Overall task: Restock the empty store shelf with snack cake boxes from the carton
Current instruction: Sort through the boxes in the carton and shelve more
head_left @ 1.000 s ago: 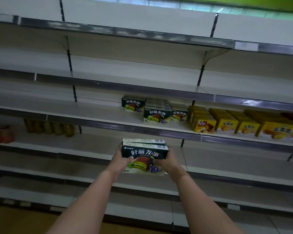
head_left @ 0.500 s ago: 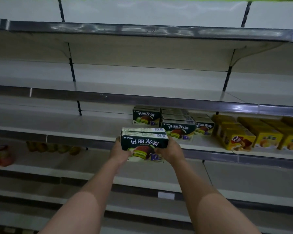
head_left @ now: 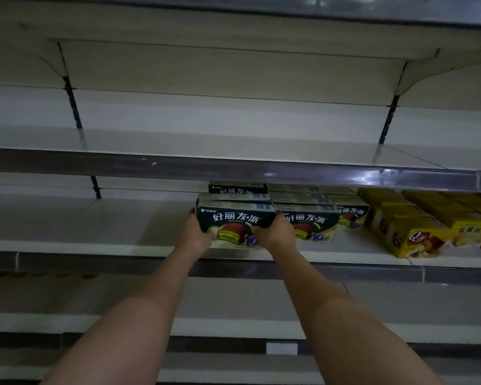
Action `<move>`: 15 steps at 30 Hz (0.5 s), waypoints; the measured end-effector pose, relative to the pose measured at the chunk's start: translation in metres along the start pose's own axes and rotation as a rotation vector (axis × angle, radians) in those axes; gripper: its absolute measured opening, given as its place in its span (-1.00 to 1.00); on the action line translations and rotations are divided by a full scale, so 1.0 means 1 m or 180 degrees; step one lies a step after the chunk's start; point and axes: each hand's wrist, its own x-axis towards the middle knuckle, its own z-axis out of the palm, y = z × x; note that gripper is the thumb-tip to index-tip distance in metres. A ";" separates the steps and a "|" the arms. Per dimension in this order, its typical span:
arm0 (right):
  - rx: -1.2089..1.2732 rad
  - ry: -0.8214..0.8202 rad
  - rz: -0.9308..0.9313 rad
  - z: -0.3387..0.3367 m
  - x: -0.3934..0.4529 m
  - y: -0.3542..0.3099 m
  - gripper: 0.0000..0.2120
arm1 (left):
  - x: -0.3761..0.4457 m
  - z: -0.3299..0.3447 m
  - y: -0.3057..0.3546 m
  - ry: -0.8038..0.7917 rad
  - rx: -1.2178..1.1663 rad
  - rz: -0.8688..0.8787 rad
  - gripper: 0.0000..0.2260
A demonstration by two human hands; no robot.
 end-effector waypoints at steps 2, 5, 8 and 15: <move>0.0184 0.0081 0.0101 0.014 0.010 0.000 -0.42 | 0.016 0.004 -0.009 -0.0052 -0.0054 0.0046 -0.48; 0.0290 0.0172 0.0121 0.035 0.023 0.002 -0.37 | 0.036 0.009 -0.027 -0.0033 -0.0108 0.0094 -0.42; 0.0382 0.0305 0.0187 0.051 0.034 0.006 -0.43 | 0.048 0.016 -0.043 -0.0007 -0.0162 0.0132 -0.41; 0.1521 0.0778 0.0686 0.083 0.043 0.008 -0.57 | 0.078 0.013 -0.056 -0.0215 0.0470 0.0186 -0.32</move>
